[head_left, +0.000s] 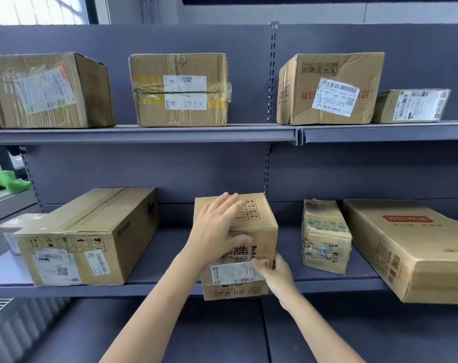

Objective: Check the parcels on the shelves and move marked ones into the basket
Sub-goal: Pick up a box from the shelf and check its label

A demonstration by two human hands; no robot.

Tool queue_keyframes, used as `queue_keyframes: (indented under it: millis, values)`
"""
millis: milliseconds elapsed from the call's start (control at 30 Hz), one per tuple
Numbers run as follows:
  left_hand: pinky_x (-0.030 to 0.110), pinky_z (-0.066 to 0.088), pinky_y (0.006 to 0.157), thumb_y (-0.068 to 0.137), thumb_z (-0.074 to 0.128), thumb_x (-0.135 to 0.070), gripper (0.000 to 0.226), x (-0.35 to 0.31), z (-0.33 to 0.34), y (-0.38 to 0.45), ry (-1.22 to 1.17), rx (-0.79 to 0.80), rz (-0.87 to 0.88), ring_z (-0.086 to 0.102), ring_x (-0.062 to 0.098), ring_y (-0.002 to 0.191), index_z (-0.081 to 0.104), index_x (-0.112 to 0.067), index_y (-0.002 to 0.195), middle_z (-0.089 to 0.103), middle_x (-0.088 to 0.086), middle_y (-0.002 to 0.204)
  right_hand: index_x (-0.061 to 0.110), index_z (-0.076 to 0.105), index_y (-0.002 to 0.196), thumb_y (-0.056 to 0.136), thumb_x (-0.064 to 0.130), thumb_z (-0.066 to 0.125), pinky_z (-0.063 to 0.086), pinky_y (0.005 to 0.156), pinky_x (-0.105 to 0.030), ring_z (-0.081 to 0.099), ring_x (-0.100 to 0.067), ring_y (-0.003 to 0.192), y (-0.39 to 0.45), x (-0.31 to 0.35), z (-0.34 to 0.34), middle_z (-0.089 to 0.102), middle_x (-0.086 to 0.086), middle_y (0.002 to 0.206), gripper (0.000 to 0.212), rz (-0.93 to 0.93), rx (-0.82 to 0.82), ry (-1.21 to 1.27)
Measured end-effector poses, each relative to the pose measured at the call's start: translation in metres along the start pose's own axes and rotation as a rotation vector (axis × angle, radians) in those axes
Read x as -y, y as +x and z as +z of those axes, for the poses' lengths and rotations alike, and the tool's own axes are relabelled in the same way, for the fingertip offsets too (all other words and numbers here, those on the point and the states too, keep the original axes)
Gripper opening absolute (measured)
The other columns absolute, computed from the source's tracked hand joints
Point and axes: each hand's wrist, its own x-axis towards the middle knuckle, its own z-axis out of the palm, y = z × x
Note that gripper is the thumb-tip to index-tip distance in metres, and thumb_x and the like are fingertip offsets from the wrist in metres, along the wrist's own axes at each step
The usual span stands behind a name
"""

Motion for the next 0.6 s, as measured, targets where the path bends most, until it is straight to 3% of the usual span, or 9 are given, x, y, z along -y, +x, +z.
queue_keyframes:
  millis: [67, 100, 167, 267, 333, 400, 467, 533, 600]
  values:
    - [0.032, 0.011, 0.115, 0.081, 0.052, -0.059, 0.077, -0.001, 0.006, 0.004, 0.13, 0.08, -0.008, 0.014, 0.016, 0.144, 0.023, -0.026, 0.145, 0.021, -0.004, 0.155, 0.023, 0.054, 0.115, 0.075, 0.037, 0.072, 0.051, 0.078, -0.024, 0.061, -0.008, 0.096, 0.0, -0.006, 0.002, 0.065, 0.009, 0.102, 0.046, 0.041, -0.019, -0.023]
    - [0.031, 0.009, 0.115, 0.083, 0.048, -0.059, 0.076, 0.0, 0.009, 0.004, 0.196, 0.086, -0.007, 0.014, 0.016, 0.144, 0.021, -0.026, 0.146, 0.02, -0.003, 0.155, 0.021, 0.052, 0.122, 0.069, 0.047, 0.073, 0.051, 0.087, -0.033, 0.06, -0.014, 0.105, 0.001, -0.014, 0.002, 0.064, 0.005, 0.112, 0.062, 0.059, -0.045, -0.037]
    - [0.031, 0.007, 0.115, 0.086, 0.042, -0.06, 0.074, 0.004, 0.011, 0.002, 0.245, 0.087, -0.021, 0.012, 0.016, 0.144, 0.017, -0.026, 0.146, 0.017, -0.001, 0.156, 0.016, 0.04, 0.137, 0.064, 0.051, 0.075, 0.042, 0.103, -0.044, 0.05, -0.023, 0.123, -0.001, -0.034, 0.006, 0.053, -0.004, 0.134, 0.088, 0.141, -0.135, -0.041]
    - [0.033, 0.004, 0.117, 0.087, 0.035, -0.062, 0.073, 0.005, 0.007, -0.003, 0.277, 0.096, -0.076, 0.007, 0.019, 0.145, 0.011, -0.028, 0.147, 0.01, 0.004, 0.157, 0.0, 0.039, 0.134, 0.078, 0.026, 0.072, 0.039, 0.104, -0.039, 0.053, -0.027, 0.114, -0.017, -0.049, 0.015, 0.055, -0.015, 0.129, 0.07, 0.279, -0.214, 0.031]
    - [0.032, 0.002, 0.117, 0.085, 0.033, -0.065, 0.075, 0.008, 0.001, -0.008, 0.24, 0.111, -0.141, 0.004, 0.019, 0.145, 0.009, -0.03, 0.147, 0.008, 0.005, 0.157, -0.006, 0.045, 0.126, 0.082, 0.017, 0.068, 0.037, 0.102, -0.038, 0.054, -0.029, 0.108, -0.021, -0.054, 0.025, 0.06, -0.017, 0.116, 0.055, 0.364, -0.142, 0.147]
    - [0.031, 0.004, 0.116, 0.078, 0.024, -0.075, 0.082, 0.017, -0.005, -0.016, 0.182, 0.112, -0.193, 0.004, 0.019, 0.145, 0.009, -0.032, 0.146, 0.008, 0.003, 0.157, -0.004, 0.046, 0.125, 0.085, 0.012, 0.064, 0.032, 0.107, -0.042, 0.049, -0.032, 0.121, -0.019, -0.056, 0.036, 0.06, -0.014, 0.115, 0.047, 0.424, -0.027, 0.273]
    - [0.033, 0.008, 0.116, 0.067, 0.015, -0.083, 0.094, 0.025, -0.014, -0.027, 0.096, 0.099, -0.247, 0.007, 0.019, 0.145, 0.011, -0.032, 0.146, 0.01, 0.002, 0.157, 0.001, 0.046, 0.124, 0.086, 0.006, 0.061, 0.032, 0.107, -0.041, 0.051, -0.028, 0.117, -0.017, -0.052, 0.049, 0.062, -0.003, 0.101, 0.041, 0.38, 0.034, 0.344]
    - [0.037, 0.015, 0.114, 0.073, 0.031, -0.078, 0.088, 0.039, -0.021, -0.041, -0.064, 0.054, -0.34, 0.012, 0.019, 0.143, 0.016, -0.03, 0.146, 0.014, 0.0, 0.156, 0.006, 0.043, 0.128, 0.085, 0.002, 0.061, 0.037, 0.101, -0.037, 0.055, -0.022, 0.107, -0.015, -0.047, 0.062, 0.063, -0.004, 0.099, 0.047, 0.296, 0.029, 0.367]
    - [0.041, 0.028, 0.111, 0.081, 0.054, -0.057, 0.075, 0.06, -0.026, -0.062, -0.248, -0.035, -0.467, 0.026, 0.02, 0.137, 0.027, -0.026, 0.143, 0.029, 0.0, 0.151, 0.012, 0.032, 0.136, 0.084, 0.0, 0.061, 0.044, 0.091, -0.031, 0.057, -0.018, 0.102, -0.014, -0.044, 0.07, 0.062, -0.011, 0.113, 0.061, 0.211, -0.001, 0.366]
